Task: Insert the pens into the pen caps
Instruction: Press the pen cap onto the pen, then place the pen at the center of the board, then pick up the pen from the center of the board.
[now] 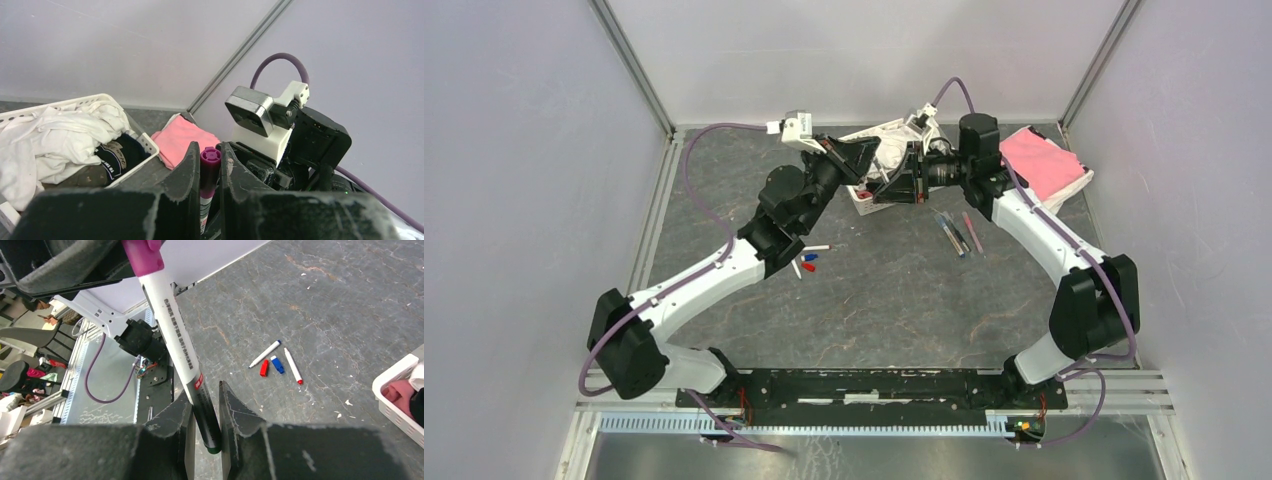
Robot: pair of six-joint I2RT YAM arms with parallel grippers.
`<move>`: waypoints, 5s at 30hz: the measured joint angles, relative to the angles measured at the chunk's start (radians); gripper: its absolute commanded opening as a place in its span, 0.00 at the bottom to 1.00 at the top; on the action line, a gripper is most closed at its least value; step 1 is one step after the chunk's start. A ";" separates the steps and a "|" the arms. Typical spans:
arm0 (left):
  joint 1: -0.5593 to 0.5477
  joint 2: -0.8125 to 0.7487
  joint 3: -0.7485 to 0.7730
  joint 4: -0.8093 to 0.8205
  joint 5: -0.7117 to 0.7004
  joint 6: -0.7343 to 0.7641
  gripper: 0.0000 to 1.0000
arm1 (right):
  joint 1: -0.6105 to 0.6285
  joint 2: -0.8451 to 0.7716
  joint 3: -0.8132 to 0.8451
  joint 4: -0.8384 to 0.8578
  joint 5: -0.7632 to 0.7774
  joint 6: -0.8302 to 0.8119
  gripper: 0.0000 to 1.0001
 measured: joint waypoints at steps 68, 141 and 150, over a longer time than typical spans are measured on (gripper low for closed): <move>0.118 -0.464 -0.249 -0.490 0.141 -0.030 0.83 | 0.016 -0.212 -0.402 -0.027 0.445 -0.243 0.03; 0.329 0.257 -0.153 -0.929 -0.068 -0.030 0.26 | -0.140 -0.122 -0.377 -0.239 0.350 -0.602 0.48; 0.329 0.294 -0.143 -0.930 -0.068 -0.029 0.11 | -0.140 -0.122 -0.383 -0.234 0.346 -0.601 0.48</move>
